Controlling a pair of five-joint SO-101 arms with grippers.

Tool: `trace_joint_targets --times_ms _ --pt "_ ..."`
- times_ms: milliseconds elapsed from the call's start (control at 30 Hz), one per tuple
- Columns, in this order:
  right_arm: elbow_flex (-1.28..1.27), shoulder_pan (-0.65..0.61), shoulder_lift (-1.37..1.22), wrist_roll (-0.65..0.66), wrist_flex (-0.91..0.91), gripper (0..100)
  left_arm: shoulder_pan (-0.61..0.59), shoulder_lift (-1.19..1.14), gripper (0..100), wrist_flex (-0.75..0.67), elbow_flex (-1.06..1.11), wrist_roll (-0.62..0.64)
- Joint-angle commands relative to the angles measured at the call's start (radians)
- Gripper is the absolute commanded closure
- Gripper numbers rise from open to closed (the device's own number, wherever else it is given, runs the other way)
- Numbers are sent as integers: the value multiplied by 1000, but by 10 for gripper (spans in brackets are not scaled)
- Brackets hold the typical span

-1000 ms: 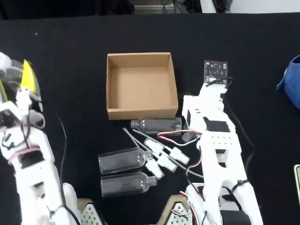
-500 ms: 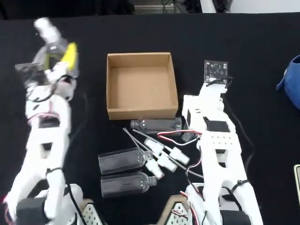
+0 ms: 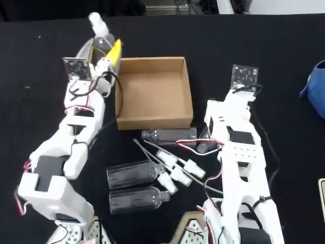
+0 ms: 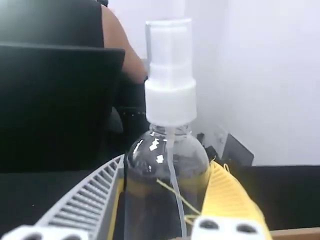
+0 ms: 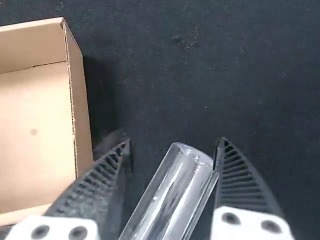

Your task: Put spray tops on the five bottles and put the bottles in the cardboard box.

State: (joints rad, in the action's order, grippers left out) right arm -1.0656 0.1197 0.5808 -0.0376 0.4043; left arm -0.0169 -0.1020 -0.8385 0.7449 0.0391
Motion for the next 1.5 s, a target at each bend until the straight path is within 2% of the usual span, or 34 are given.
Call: trace_joint_targets --times_ms 0,233,400,800,1467 --pt "13 14 45 -6 -28 758 33 -31 970 -52 -87 11" --pt "15 14 45 -6 -28 758 88 -40 970 -48 -104 9" --pt "15 14 45 -6 -28 758 85 -52 970 -46 -104 11" --pt "13 14 45 -6 -28 758 85 -295 970 -54 -269 11" --pt "15 14 45 -6 -28 758 84 -347 970 -55 -249 2"
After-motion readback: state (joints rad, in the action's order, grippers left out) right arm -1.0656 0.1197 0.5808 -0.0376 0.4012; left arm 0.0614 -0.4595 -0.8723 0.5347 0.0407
